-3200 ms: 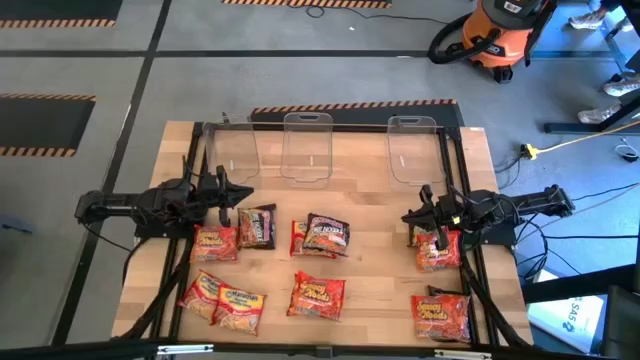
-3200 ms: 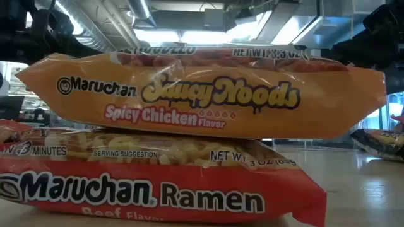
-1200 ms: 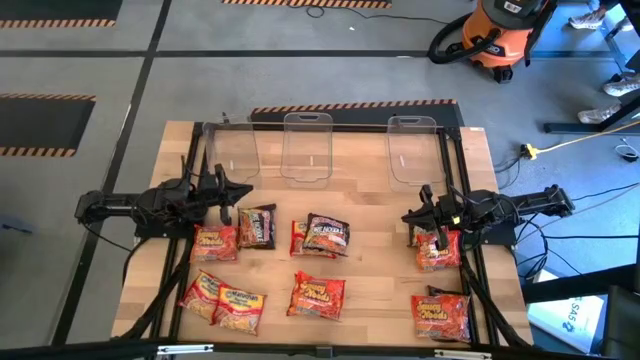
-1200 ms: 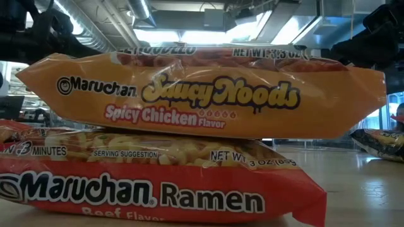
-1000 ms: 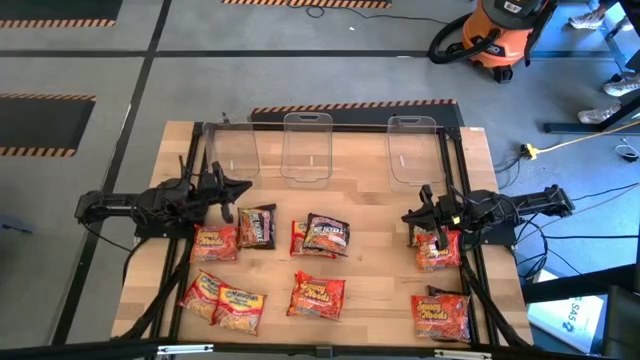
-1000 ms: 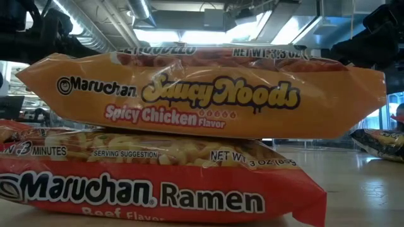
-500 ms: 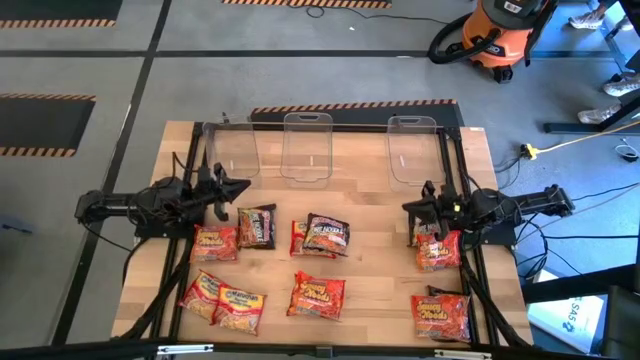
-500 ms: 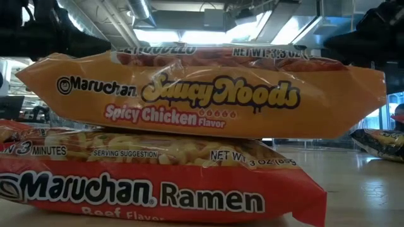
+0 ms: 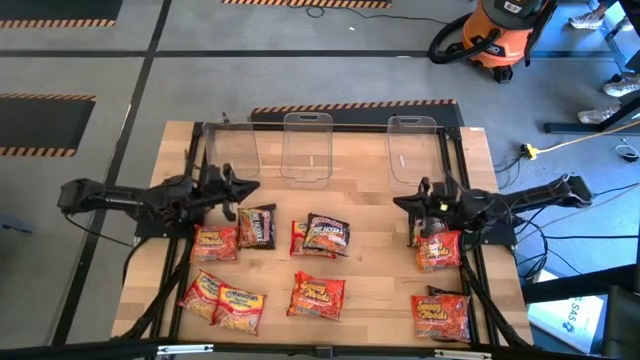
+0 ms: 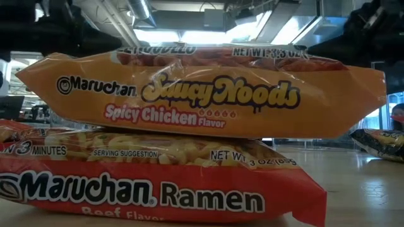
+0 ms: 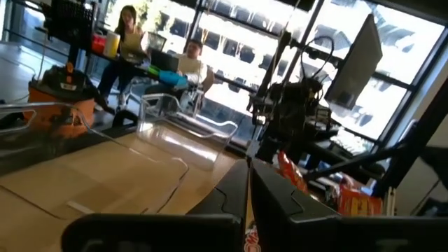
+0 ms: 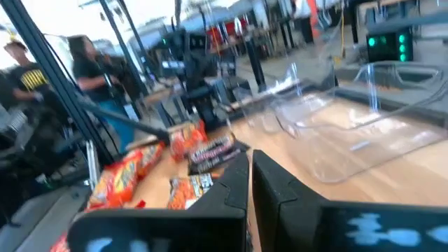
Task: Sort Maruchan noodles
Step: Put the black noodle pack into the right transparent bin
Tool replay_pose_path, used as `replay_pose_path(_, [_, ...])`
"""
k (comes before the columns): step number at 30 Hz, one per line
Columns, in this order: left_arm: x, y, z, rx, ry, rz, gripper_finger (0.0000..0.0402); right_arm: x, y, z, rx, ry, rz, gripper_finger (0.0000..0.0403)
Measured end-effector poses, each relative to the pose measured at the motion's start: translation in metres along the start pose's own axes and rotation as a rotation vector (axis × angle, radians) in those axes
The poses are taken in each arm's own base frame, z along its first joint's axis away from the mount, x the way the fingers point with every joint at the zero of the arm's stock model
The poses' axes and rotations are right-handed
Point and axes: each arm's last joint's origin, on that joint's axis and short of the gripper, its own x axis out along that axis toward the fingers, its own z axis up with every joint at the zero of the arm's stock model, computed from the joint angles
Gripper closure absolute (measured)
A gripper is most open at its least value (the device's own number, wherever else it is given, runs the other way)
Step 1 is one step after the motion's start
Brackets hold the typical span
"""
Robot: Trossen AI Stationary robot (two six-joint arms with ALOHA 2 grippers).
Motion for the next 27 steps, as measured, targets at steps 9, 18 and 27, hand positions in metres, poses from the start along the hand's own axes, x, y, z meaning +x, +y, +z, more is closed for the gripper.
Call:
replay_pose_path(9, [0.04,-0.019,0.001,0.069,0.206,-0.03,0.039,0.037,0.017,0.012,-0.1,0.118,-0.037,0.0403])
replay_pose_path(18, [0.06,-0.038,-0.021,0.047,0.37,-0.069,0.039,0.065,0.024,-0.002,-0.024,0.233,-0.044,0.0347])
replay_pose_path(27, [0.068,-0.048,-0.041,-0.013,0.406,-0.103,0.039,0.082,0.022,-0.036,0.153,0.433,-0.01,0.0179])
